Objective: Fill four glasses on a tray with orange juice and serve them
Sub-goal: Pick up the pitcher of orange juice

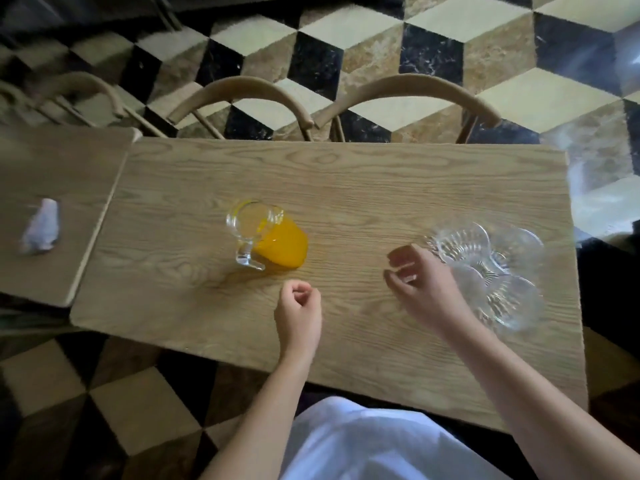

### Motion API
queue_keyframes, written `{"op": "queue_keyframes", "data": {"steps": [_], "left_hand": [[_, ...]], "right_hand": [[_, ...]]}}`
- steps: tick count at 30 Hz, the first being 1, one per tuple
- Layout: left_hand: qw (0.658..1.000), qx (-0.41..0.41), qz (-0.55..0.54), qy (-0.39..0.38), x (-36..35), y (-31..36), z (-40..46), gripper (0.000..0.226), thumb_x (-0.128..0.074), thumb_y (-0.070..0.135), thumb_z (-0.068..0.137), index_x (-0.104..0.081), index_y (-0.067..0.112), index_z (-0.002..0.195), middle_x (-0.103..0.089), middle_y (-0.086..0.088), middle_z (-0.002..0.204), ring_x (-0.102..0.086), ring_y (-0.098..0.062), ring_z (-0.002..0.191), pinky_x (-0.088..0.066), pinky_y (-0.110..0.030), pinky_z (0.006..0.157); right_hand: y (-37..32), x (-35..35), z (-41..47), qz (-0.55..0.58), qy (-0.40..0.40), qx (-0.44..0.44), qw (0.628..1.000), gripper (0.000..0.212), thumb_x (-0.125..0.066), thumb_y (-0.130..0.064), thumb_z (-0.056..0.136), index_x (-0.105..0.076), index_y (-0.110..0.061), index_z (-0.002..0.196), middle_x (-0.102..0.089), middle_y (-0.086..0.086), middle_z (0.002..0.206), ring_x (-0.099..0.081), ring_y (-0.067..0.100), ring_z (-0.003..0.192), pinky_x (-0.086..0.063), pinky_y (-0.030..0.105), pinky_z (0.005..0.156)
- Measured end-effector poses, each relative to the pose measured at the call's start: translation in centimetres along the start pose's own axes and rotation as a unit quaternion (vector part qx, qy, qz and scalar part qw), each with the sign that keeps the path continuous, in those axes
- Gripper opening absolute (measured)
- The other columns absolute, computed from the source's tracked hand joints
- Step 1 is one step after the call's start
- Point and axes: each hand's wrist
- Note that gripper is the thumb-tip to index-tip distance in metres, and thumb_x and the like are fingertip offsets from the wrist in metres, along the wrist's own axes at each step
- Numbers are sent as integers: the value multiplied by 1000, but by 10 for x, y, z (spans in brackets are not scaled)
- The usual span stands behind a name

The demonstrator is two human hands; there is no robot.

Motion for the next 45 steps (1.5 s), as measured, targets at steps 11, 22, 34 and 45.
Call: {"op": "queue_keyframes", "data": {"steps": [11, 22, 34, 45], "left_hand": [[967, -10, -251, 29, 109, 15, 96, 21, -48, 26, 104, -64, 24, 118, -66, 0, 127, -65, -14, 116, -54, -35, 92], [960, -54, -230, -149, 99, 7, 129, 46, -49, -2, 96, -56, 33, 125, -60, 10, 130, -52, -20, 135, -46, -34, 106], [973, -135, -52, -180, 30, -44, 140, 93, -93, 37, 54, -45, 36, 134, -61, -2, 126, -62, -25, 118, -54, -53, 96], [922, -231, 8, -310, -3, -22, 62, 94, -89, 49, 62, -40, 36, 140, -55, 9, 135, -54, -10, 126, -50, -42, 104]], "right_hand": [[-103, -179, 20, 25, -131, 50, 990, 53, -72, -24, 86, -62, -17, 137, -67, 0, 135, -61, 16, 124, -46, 27, 102], [-106, -198, 35, 179, -36, 7, 983, 14, -73, -24, 84, -71, -13, 91, -73, -7, 86, -66, 9, 81, -49, 30, 80], [-97, -149, 35, 261, 84, -46, 960, 26, -58, -8, 73, -40, -20, 59, -35, -10, 58, -30, 9, 58, -27, 28, 55], [-66, -56, -31, 255, 143, -30, 956, 28, -59, -8, 76, -54, -23, 53, -40, -11, 55, -32, 10, 55, -29, 26, 52]]}}
Point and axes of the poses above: each hand's wrist, its own z-axis towards the middle knuckle, its own x-axis out of the back of the hand, y = z × x
